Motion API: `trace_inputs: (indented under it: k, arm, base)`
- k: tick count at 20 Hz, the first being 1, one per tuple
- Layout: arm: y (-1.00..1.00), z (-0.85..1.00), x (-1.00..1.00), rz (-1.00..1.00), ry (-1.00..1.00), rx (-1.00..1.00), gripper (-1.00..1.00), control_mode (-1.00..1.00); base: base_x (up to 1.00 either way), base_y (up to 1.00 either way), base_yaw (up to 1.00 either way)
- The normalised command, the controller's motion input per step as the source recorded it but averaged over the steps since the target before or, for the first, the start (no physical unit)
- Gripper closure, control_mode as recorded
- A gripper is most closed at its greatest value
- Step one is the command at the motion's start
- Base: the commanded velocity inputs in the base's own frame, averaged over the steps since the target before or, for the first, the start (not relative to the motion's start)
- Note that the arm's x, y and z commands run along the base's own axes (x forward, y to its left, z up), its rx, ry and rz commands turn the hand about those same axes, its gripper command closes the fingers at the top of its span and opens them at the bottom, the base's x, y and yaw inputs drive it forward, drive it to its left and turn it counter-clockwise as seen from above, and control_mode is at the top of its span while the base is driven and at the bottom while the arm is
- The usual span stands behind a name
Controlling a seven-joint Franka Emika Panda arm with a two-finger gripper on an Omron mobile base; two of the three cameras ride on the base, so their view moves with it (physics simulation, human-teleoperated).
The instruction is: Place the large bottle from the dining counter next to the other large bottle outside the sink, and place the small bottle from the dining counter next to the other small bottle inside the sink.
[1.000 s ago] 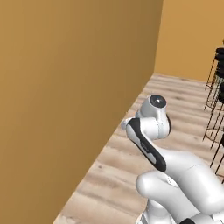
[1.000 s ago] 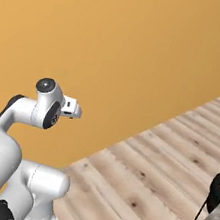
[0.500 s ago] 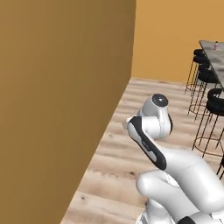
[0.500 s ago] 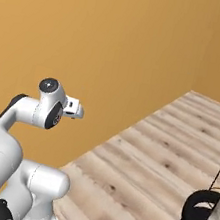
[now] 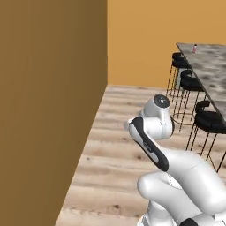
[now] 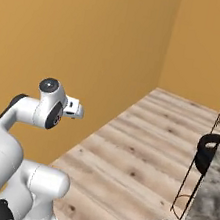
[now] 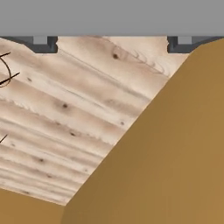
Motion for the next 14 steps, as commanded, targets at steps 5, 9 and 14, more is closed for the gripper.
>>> trace_inputs:
  k: [5,9,14]
  arm:
    - [0.0,0.0,0.0,0.0,0.0,0.0,-1.0,1.0]
    - [0.0,0.0,0.0,0.0,0.0,0.0,-1.0,1.0]
    - [0.0,0.0,0.0,0.0,0.0,0.0,-1.0,1.0]
  base:
    - [1.0,-0.01,-0.29]
    - [1.0,0.0,-0.28]
    - [1.0,0.11,-0.25]
